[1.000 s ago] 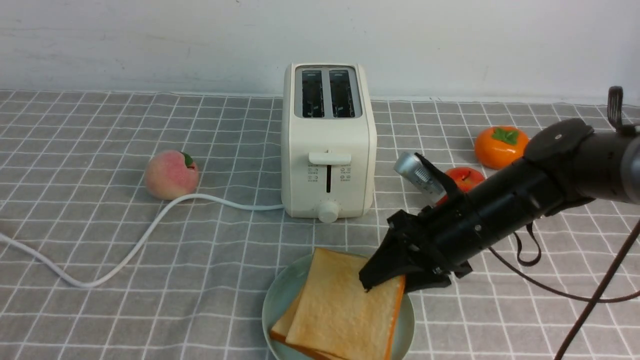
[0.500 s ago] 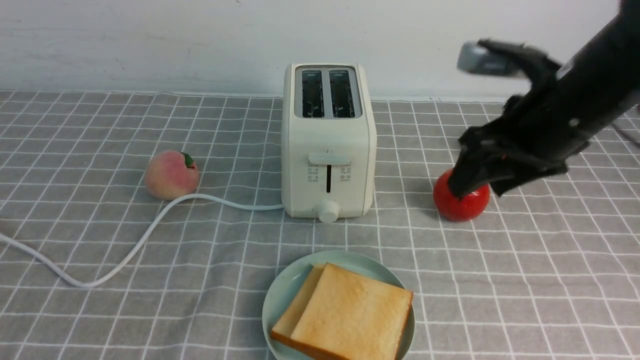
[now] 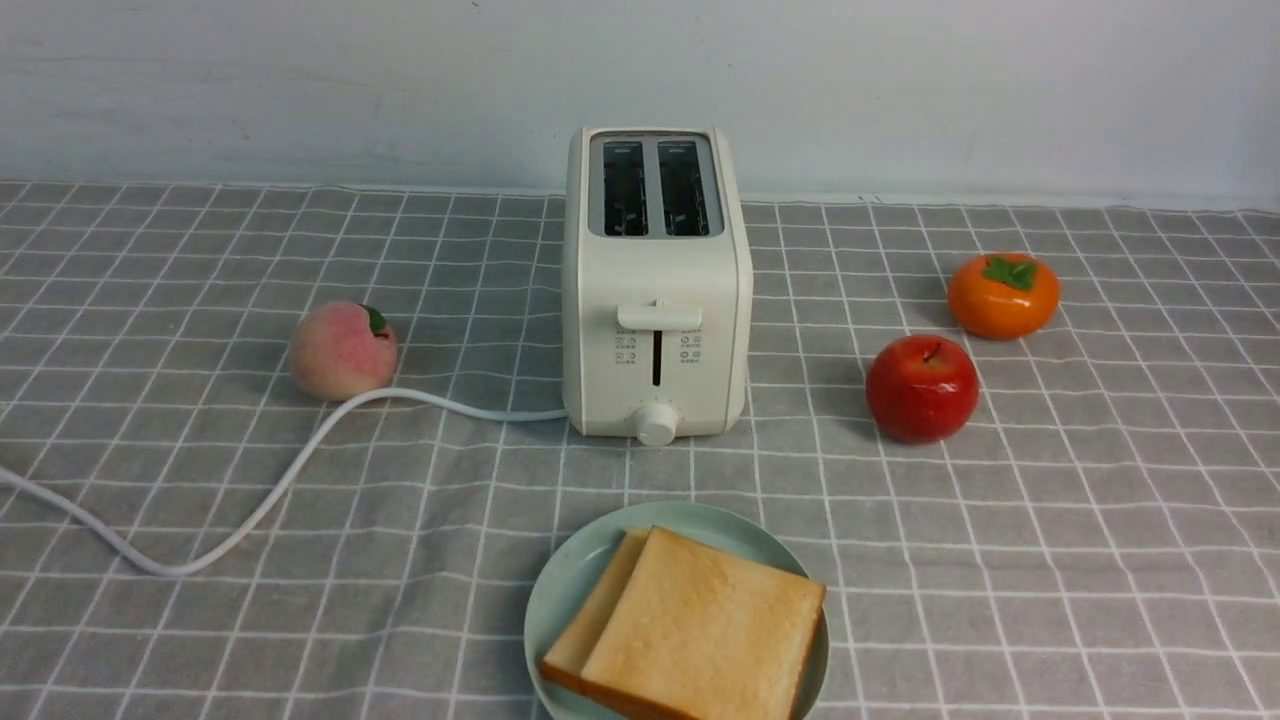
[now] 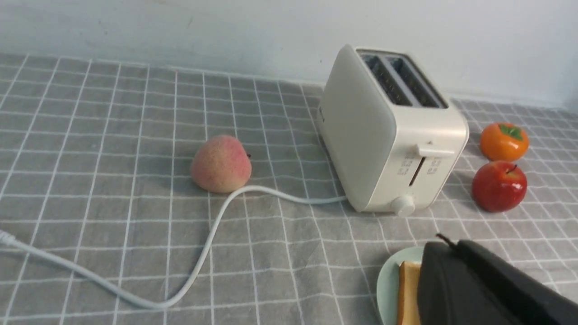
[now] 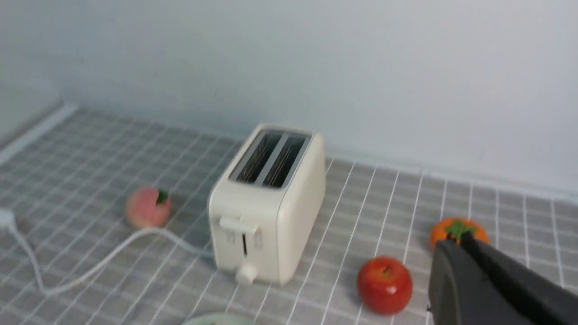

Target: Take toasted bread from bread machine on grey coffee table place on plate.

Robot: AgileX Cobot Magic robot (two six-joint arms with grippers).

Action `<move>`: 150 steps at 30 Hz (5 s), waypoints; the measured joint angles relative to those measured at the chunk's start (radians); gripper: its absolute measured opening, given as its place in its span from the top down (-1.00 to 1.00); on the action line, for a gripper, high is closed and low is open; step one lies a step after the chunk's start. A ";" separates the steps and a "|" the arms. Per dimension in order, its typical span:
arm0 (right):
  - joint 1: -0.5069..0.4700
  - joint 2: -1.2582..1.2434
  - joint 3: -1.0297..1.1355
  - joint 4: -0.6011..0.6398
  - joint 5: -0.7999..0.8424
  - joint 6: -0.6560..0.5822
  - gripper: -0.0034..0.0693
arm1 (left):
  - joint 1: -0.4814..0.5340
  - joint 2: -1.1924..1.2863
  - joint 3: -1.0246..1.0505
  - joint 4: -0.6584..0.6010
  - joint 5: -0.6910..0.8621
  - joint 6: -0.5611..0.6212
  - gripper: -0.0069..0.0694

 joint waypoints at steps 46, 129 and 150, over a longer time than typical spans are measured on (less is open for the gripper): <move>0.000 -0.541 0.828 -0.224 -0.595 0.345 0.82 | 0.225 -0.157 0.386 -0.139 -0.234 0.003 0.81; -0.279 -0.570 1.202 -0.281 -0.419 0.327 0.54 | 0.416 -0.382 0.808 -0.174 -0.351 0.003 0.63; -0.279 -0.570 1.202 -0.282 -0.419 0.315 0.47 | 0.416 -0.382 0.808 -0.174 -0.351 0.003 0.58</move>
